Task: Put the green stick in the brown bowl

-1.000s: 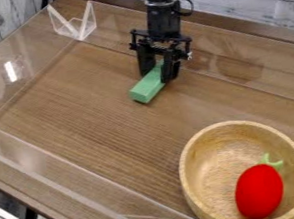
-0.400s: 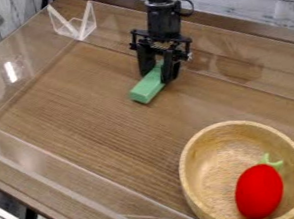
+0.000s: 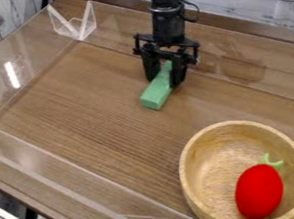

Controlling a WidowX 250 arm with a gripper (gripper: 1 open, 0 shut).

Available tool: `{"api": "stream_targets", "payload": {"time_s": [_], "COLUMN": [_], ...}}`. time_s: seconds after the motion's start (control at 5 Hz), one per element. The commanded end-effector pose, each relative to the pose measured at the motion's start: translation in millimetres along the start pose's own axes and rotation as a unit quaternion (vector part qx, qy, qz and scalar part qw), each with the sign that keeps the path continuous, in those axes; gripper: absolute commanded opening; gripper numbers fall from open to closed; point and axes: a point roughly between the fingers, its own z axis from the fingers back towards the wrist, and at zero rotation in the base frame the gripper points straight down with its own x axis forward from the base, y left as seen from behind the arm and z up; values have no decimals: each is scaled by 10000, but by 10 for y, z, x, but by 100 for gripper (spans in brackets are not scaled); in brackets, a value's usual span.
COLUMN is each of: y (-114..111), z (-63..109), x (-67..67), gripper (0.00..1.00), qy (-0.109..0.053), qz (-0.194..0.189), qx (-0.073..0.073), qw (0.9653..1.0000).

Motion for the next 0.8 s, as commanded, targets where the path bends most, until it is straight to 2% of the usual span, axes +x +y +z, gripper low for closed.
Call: {"api": "stream_targets", "payload": {"time_s": [0.0,0.2,0.6], "y": [10,77,-41], "z": [75,84,72], "x": [-18,-49,38], "gripper": [0,0,0], "qy": [-153,-154,-184], "qz": [85,194,653], "qx": [14,29,25], "qw": [9998,9997,9977]}}
